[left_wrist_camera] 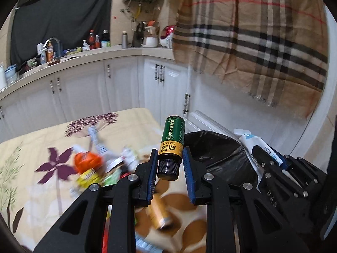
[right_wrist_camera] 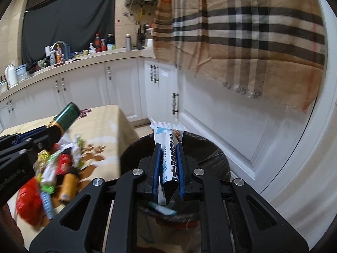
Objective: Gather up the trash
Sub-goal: 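Carry both items over the black bin and open both tools to drop them, then grasp the red plastic bag with the left tool while the right tool grasps the blue tube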
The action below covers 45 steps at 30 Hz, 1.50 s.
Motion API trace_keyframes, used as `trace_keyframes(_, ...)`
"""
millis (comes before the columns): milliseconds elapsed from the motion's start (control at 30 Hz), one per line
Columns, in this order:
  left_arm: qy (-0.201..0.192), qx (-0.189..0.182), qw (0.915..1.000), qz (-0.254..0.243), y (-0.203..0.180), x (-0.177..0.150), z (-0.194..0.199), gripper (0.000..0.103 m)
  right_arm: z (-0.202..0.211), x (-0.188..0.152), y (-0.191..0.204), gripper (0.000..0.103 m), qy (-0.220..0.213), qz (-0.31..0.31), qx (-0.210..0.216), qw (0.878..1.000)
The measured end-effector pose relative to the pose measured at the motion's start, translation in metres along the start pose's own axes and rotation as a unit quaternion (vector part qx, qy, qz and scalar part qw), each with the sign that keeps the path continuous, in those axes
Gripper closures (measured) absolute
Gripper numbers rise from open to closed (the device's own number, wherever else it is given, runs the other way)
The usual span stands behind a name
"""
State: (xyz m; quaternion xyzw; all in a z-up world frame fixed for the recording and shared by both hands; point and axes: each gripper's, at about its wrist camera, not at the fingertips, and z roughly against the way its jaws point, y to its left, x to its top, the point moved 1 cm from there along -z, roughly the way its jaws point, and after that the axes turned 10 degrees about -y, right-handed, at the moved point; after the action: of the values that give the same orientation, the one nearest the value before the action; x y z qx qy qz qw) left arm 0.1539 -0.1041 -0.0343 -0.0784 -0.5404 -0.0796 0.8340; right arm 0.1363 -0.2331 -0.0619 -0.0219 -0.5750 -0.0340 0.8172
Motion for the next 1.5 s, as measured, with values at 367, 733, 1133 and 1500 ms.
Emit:
trace_keyframes(367, 0.056, -0.005, 0.9981, -0.026, -0.04, -0.001, -0.09, 0.078, -0.063, -0.009, -0.035, 0.089, 0.023, -0.02, -0.022, 0.999)
trace_keyframes(733, 0.095, -0.003, 0.9953, -0.02, -0.048, -0.009, -0.124, 0.07, -0.105, -0.027, -0.055, 0.071, 0.043, -0.042, -0.038, 0.998)
trace_keyframes(1133, 0.065, -0.001, 0.9977, -0.019, -0.039, 0.003, -0.09, 0.056, -0.072, -0.016, -0.05, 0.066, 0.036, -0.048, -0.04, 0.997)
trace_keyframes(1500, 0.05, 0.03, 0.9983, -0.005, 0.008, -0.003, -0.018, 0.053, -0.009, -0.012, -0.018, 0.066, 0.036, -0.04, -0.011, 0.999)
